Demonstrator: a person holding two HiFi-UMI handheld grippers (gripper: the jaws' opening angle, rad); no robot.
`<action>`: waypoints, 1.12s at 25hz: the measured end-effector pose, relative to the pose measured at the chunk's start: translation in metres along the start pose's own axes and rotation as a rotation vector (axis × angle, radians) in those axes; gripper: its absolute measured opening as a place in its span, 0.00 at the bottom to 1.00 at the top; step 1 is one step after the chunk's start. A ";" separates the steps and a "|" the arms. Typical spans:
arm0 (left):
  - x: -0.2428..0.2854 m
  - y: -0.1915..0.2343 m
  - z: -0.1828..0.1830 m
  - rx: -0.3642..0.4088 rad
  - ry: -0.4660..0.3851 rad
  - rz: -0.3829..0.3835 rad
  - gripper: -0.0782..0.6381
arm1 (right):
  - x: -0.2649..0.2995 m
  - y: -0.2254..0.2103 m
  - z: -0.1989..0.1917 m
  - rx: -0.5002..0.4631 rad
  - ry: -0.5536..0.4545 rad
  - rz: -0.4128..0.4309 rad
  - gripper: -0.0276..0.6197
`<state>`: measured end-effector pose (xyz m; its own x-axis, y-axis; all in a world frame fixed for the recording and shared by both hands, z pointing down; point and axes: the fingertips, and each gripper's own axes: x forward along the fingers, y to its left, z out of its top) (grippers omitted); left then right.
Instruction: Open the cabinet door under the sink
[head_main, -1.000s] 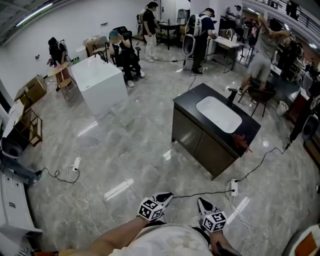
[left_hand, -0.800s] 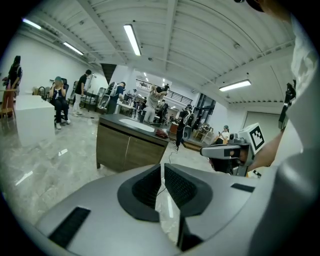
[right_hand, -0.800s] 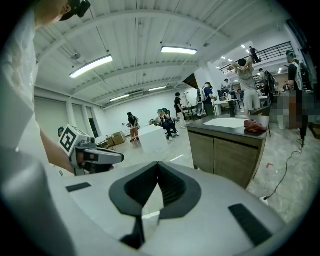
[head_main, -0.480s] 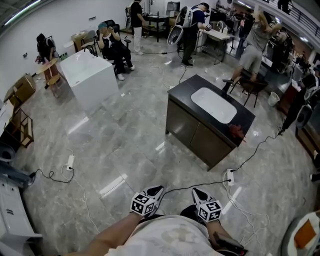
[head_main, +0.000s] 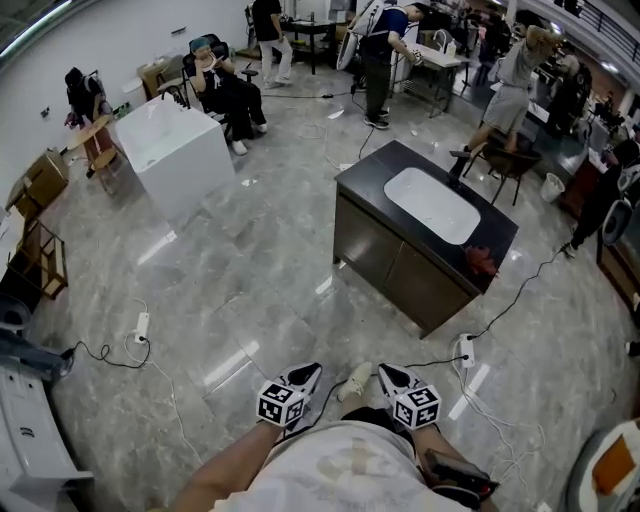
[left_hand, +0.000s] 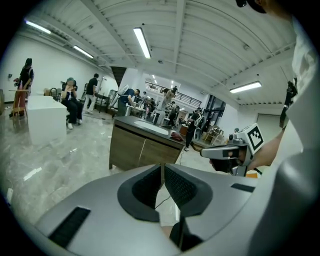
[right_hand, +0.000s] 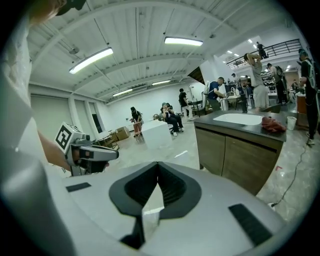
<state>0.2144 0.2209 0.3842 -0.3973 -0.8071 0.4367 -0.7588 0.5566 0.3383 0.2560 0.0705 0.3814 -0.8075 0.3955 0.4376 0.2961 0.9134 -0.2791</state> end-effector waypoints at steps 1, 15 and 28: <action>0.005 0.006 0.001 -0.006 0.009 0.009 0.15 | 0.008 -0.002 0.002 -0.004 0.006 0.017 0.06; 0.124 0.079 0.091 0.019 0.065 0.017 0.15 | 0.116 -0.130 0.085 0.020 0.005 0.011 0.06; 0.218 0.107 0.139 0.066 0.154 0.006 0.15 | 0.169 -0.222 0.105 0.037 0.065 -0.033 0.06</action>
<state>-0.0255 0.0766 0.3995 -0.3221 -0.7610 0.5631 -0.7907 0.5433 0.2821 0.0001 -0.0750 0.4279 -0.7816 0.3717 0.5010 0.2499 0.9224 -0.2945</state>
